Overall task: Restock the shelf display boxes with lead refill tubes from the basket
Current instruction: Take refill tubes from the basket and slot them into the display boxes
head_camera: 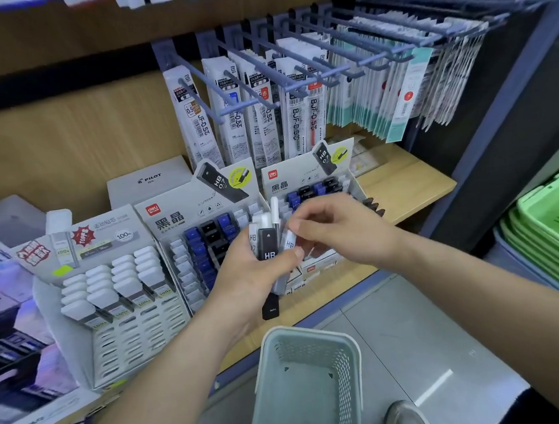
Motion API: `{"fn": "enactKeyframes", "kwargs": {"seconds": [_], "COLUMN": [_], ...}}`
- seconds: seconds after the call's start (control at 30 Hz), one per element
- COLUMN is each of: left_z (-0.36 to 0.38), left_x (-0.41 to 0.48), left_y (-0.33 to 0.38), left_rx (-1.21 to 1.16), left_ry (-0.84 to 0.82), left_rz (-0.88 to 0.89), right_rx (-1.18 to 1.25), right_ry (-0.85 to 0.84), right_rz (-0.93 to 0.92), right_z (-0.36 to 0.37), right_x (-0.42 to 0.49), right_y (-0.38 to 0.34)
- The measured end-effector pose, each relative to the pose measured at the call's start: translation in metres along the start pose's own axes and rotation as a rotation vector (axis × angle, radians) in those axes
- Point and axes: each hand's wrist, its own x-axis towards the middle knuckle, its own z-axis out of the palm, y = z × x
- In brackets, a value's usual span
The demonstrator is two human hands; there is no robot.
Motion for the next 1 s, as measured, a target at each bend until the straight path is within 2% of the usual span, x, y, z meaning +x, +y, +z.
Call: {"fn": "enactKeyframes", "kwargs": {"seconds": [0.1,0.37,0.43,0.5,0.57,0.67,0.73,0.83,1.0], "left_z": [-0.003,-0.013,-0.016,-0.02,-0.022,-0.018,-0.012,-0.004,0.006], "left_x": [-0.008,-0.024,-0.024,-0.021,-0.018,-0.014,-0.012,-0.007,-0.002], "left_y": [0.004,0.005,0.007,0.006,0.003,0.001,0.001,0.0,0.002], "left_rx": [0.002,0.023,0.009,0.032,0.068,0.101,0.11,0.131,0.137], "left_ry": [0.0,-0.004,0.034,0.065,0.075,0.055,0.054,0.038,-0.001], "left_rz": [0.016,-0.003,-0.018,-0.019,-0.014,-0.013,-0.017,-0.024,-0.049], "right_rx": [0.135,0.201,0.265,0.282,0.205,-0.118,-0.316,-0.497,-0.602], "right_ry": [0.007,-0.135,-0.098,0.029,0.225,0.537,0.665,0.686,0.603], "right_rz": [-0.001,0.046,0.026,-0.006,-0.045,-0.068,-0.047,-0.005,0.013], "right_z": [0.008,0.014,0.005,-0.011,-0.032,-0.067,-0.087,-0.103,-0.106], "right_x": [-0.011,-0.016,-0.014,-0.012,-0.009,0.001,0.011,0.024,0.044], "right_y": [-0.005,-0.007,-0.006,-0.006,-0.003,0.013,0.028,0.047,0.072]}}
